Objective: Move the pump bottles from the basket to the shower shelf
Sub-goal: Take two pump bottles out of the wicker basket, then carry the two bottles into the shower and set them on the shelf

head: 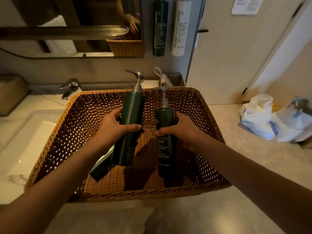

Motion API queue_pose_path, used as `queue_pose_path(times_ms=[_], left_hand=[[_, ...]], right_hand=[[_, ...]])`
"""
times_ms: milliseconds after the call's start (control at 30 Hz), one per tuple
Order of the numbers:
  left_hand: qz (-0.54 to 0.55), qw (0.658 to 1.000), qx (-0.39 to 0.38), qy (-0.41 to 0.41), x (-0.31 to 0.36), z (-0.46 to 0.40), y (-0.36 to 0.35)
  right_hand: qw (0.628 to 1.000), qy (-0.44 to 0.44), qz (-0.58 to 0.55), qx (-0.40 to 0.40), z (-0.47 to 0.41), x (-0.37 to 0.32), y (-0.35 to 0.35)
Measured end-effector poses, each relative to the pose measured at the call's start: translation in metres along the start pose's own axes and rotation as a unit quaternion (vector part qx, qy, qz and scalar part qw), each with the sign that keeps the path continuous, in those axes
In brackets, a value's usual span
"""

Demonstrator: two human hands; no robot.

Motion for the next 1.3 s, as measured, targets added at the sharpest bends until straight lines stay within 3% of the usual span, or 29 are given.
queue_pose_path(times_ms=[233,567,833,1067,1300], left_hand=[[0.005,0.991,0.117,-0.067,0.053,0.056,0.005],[-0.009,0.93,0.353,-0.104,0.116,0.203,-0.018],[0.007,0.849,0.527,-0.037,0.106,0.38,-0.046],[0.052,0.759,0.648,0.026,0.057,0.539,-0.091],[0.087,0.674,0.727,0.094,-0.003,0.684,-0.156]], right_hand=[[0.985,0.167,0.047,0.017,0.03,-0.05,0.03],[0.926,0.348,0.029,-0.144,0.102,-0.125,0.001],[0.87,0.355,0.024,-0.342,0.173,-0.144,-0.107],[0.809,0.316,0.079,-0.489,0.256,-0.085,-0.232],[0.755,0.276,0.124,-0.581,0.362,-0.006,-0.352]])
Point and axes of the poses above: each hand's wrist, its own z-axis away from the middle knuckle, its own y-axis out of the back of the hand, x = y × z, the point moved 7 cm from there along -z, towards the middle knuckle, and after that the axes turned 10 degrees about -x, right-handed, at the moved point
